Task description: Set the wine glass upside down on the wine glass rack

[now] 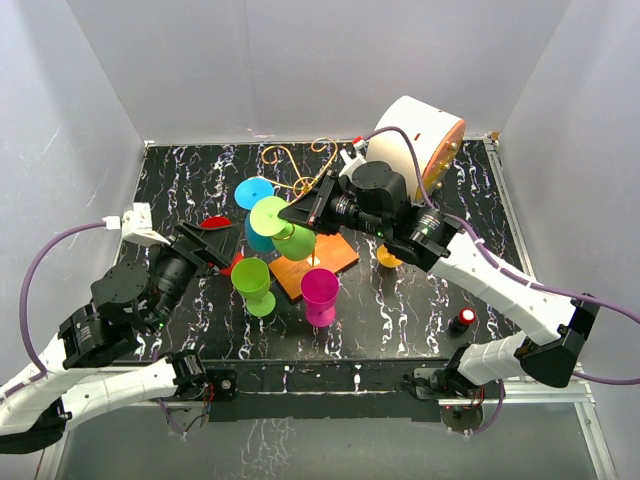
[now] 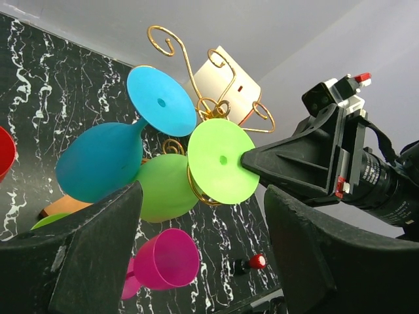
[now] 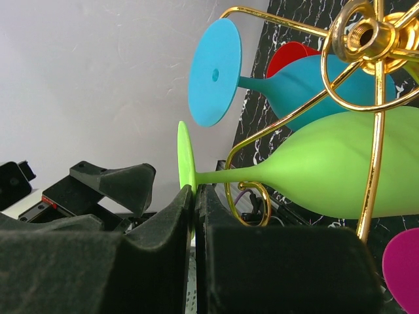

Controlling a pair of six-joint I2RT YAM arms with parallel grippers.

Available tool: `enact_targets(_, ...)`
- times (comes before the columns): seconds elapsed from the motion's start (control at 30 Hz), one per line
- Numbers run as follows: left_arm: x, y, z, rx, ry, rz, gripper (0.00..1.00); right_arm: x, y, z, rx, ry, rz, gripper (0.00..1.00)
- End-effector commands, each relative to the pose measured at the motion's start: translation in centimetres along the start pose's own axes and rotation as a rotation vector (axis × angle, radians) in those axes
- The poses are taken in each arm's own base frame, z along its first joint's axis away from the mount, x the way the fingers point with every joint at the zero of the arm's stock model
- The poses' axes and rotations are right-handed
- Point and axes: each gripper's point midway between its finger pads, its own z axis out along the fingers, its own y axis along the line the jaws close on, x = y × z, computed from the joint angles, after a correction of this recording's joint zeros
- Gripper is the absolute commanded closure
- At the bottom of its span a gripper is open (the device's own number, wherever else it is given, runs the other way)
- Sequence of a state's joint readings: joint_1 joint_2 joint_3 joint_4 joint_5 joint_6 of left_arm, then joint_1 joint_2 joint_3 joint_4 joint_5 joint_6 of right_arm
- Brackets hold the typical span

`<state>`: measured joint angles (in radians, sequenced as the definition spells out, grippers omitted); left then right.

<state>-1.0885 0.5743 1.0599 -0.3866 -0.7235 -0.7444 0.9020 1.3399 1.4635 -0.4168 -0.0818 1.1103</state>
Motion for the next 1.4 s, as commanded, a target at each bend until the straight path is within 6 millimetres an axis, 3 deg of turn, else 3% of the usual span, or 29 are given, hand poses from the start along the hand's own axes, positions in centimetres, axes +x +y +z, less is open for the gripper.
enact_targets(0.0,-0.4,0.6,-0.2,-0.021,-0.017,0.003,0.26,-1.0,2.6,-1.6,-0.082,-0.028,-0.030,1.00)
enact_targets(0.3,-0.5,0.7,-0.1,-0.033,-0.026,-0.001,0.26,0.3,2.0,-1.4,-0.085,0.029,-0.045,1.00)
enact_targets(0.73,-0.5,1.0,-0.1,-0.047,-0.025,0.007,0.26,0.5,1.8,-0.8,-0.066,0.054,-0.077,1.00)
enact_targets(1.27,-0.5,0.8,0.2,-0.050,-0.032,0.019,0.26,-2.5,-0.3,-3.3,0.075,-0.122,-0.078,1.00)
enact_targets(1.37,-0.6,0.8,0.2,-0.050,-0.032,0.018,0.26,-2.7,-0.6,-3.3,0.092,-0.134,-0.078,0.95)
